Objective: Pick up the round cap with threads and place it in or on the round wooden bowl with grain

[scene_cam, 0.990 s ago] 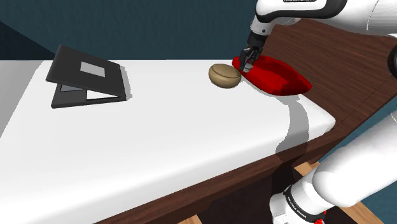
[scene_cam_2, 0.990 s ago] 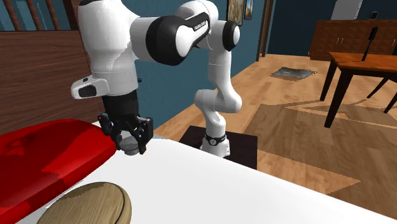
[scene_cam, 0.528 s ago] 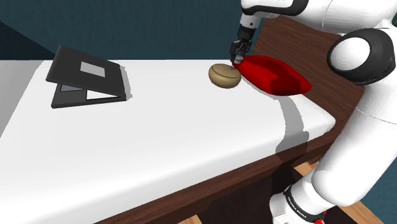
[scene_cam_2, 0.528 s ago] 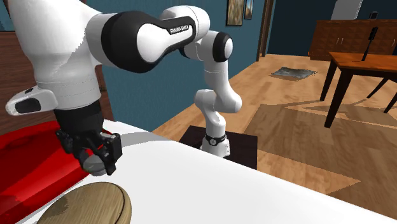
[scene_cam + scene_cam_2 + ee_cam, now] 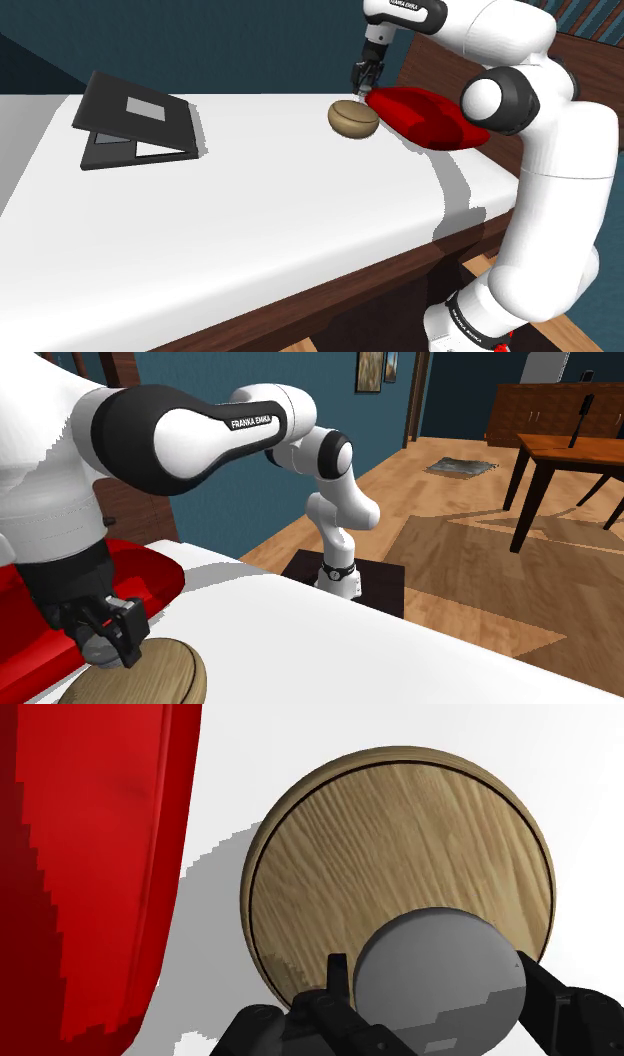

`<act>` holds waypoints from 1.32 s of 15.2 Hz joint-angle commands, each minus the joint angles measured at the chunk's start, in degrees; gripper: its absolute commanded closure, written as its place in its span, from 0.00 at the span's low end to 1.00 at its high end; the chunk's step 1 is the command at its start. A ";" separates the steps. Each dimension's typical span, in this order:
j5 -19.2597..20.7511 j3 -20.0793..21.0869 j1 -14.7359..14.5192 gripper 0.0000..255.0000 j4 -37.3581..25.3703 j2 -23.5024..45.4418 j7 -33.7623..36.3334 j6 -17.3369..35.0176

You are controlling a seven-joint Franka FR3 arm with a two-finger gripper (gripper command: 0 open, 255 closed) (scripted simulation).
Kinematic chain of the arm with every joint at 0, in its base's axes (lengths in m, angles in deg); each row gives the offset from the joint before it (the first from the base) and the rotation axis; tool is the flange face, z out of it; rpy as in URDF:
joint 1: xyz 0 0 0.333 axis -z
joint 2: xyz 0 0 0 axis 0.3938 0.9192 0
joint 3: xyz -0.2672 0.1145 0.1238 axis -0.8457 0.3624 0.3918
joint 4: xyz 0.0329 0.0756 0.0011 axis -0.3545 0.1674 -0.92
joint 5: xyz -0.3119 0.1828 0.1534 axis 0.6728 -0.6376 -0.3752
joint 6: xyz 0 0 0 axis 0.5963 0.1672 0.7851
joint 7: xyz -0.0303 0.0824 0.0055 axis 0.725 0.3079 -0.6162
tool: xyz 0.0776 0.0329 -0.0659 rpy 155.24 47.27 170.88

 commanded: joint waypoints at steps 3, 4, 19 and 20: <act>0.10 0.01 -0.35 1.00 4.55 -0.86 -0.01 3.73; 0.12 0.01 -0.41 1.00 5.60 -1.03 -0.03 4.60; 0.16 0.04 -0.71 0.00 10.97 -1.59 -0.13 9.42; 0.16 0.04 -0.71 0.00 10.97 -1.59 -0.13 9.42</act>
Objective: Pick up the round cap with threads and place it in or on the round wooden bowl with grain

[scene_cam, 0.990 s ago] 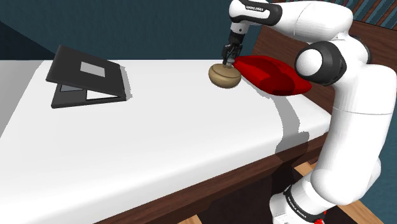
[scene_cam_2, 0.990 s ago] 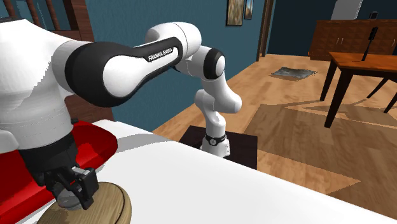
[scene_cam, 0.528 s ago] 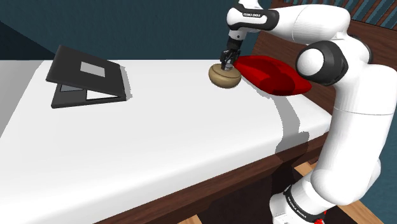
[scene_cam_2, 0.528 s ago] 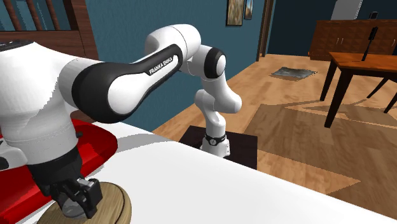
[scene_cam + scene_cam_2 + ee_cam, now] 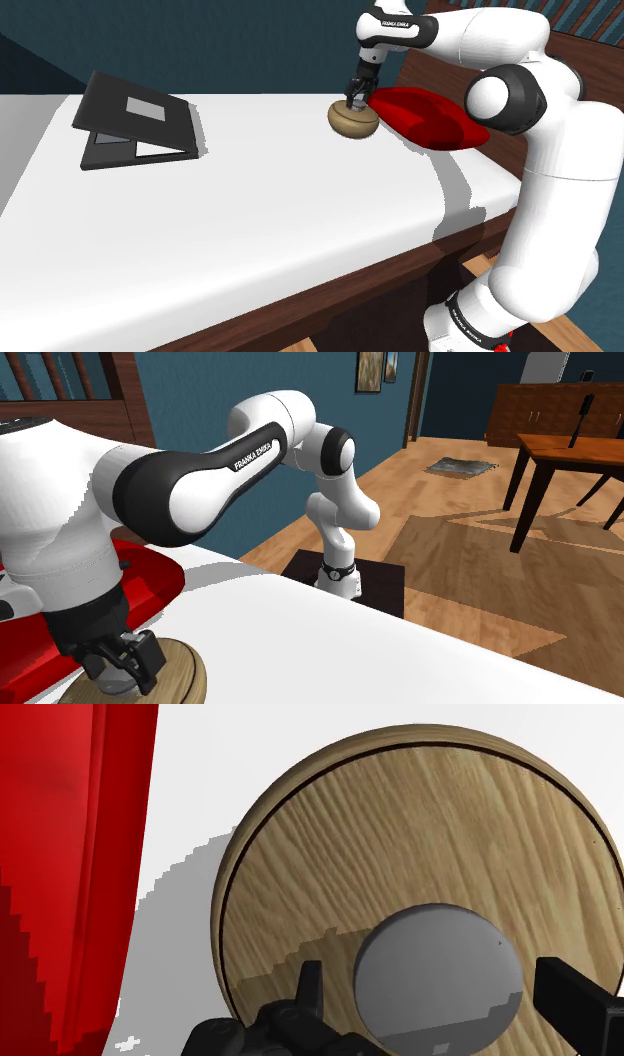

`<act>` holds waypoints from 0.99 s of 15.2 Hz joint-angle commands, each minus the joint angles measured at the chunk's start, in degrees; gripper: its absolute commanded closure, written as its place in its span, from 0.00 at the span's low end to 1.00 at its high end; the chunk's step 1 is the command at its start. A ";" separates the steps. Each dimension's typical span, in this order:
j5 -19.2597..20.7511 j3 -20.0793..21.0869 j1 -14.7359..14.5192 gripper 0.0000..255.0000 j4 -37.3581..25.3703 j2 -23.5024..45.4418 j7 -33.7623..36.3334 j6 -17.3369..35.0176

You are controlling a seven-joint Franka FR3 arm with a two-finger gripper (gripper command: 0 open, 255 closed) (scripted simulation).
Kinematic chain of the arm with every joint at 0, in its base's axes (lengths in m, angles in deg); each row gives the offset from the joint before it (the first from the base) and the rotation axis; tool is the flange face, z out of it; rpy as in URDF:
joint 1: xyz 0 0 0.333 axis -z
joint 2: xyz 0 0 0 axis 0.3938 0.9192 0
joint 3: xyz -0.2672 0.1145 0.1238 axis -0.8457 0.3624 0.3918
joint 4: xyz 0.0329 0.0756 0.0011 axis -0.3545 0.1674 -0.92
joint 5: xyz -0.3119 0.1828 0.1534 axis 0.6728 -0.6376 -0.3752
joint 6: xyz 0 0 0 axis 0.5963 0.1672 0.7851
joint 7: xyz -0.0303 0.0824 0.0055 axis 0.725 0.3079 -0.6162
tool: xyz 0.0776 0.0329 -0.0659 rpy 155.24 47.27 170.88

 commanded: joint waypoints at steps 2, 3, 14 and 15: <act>0.00 0.00 0.00 0.00 0.00 0.00 0.00 0.00; 0.00 0.00 0.00 0.00 0.00 0.00 0.00 0.00; -0.13 -0.03 0.56 0.00 -9.43 1.32 0.15 -8.09; -0.13 -0.03 0.56 0.00 -9.41 1.32 0.15 -8.08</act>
